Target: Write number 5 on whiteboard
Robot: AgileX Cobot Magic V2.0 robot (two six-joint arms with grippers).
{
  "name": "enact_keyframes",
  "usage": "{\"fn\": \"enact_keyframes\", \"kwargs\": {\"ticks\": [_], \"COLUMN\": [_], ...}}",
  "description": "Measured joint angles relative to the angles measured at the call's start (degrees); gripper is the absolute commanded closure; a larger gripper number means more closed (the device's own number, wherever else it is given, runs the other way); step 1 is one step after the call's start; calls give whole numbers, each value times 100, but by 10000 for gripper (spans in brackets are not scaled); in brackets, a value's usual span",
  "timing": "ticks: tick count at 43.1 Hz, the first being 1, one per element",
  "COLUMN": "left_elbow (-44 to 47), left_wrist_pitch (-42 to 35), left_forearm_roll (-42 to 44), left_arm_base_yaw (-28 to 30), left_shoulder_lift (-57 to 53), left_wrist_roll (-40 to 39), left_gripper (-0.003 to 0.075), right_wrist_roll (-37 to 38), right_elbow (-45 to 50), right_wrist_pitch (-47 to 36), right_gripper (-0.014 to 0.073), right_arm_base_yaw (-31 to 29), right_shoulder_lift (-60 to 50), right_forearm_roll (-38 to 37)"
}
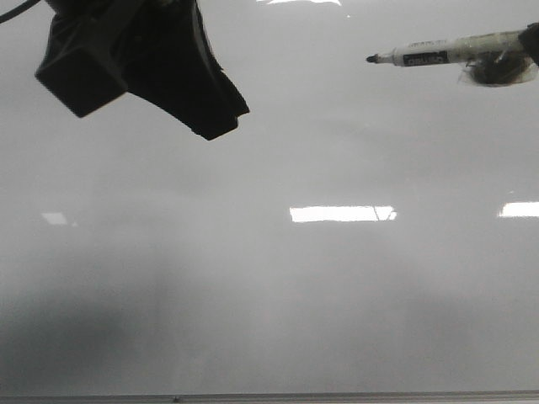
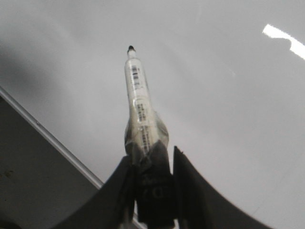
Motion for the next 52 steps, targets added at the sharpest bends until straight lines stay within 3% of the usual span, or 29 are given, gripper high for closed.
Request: {"fn": "enact_keyframes", "kwargs": {"ticks": [7, 27, 44, 52], "left_elbow": [0, 0, 0, 0], "left_wrist_pitch": [10, 53, 58, 67], "left_forearm_roll": [0, -5, -5, -5], "left_arm_base_yaw": [0, 0, 0, 0], "left_shoulder_lift": [0, 0, 0, 0], "left_wrist_roll": [0, 0, 0, 0], "left_gripper": [741, 741, 741, 741], "right_wrist_roll": [0, 140, 239, 239], "right_elbow": [-223, -2502, -2654, -2350], "right_wrist_pitch": [-236, -537, -368, -224], "right_gripper": [659, 659, 656, 656], "right_arm_base_yaw": [0, -143, -209, 36], "right_shoulder_lift": [196, 2762, 3290, 3418], "right_forearm_roll": [0, 45, 58, 58]}}
